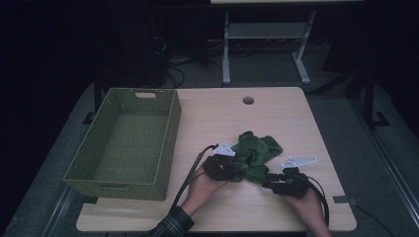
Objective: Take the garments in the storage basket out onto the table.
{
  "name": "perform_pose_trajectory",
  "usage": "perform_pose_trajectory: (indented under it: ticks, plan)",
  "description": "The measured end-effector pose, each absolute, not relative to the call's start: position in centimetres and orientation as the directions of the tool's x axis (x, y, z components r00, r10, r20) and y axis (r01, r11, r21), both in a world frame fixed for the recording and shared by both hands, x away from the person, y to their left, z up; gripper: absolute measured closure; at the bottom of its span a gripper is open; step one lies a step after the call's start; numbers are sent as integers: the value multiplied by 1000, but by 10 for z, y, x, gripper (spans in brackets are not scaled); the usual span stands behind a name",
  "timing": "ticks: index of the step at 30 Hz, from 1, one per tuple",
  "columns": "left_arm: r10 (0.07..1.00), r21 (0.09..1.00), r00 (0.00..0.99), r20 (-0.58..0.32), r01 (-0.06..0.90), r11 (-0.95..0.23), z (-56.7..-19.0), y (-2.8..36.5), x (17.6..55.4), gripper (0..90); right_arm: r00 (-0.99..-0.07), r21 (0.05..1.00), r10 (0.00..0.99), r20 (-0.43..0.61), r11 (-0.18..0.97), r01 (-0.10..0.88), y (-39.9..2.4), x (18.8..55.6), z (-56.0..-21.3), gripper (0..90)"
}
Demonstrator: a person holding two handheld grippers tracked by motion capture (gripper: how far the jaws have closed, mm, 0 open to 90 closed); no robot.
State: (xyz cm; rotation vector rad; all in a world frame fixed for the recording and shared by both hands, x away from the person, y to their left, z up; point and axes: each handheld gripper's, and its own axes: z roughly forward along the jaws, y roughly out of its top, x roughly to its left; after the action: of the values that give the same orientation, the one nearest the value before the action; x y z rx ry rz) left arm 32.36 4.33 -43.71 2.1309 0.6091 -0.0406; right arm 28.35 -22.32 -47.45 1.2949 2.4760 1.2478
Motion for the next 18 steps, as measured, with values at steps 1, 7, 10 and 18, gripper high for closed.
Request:
perform_pose_trajectory:
  ticks: [1,7,10,18]
  plan:
    - [405,763,879,-251,437,-475,-436,45,324,794,-638,691,719,277,312,652,-223,284,-474,675]
    - [407,791,878,-251,428,-437,-425,57,322,792,-652,692,720,239,345,635,-225,284,-473,812]
    - [417,802,872,-257,433,-411,-419,65,321,793,-655,700,726,209,357,619,-228,283,-469,821]
    - [460,811,854,-243,439,-387,-412,85,321,794,-640,729,751,163,346,591,-243,283,-459,826]
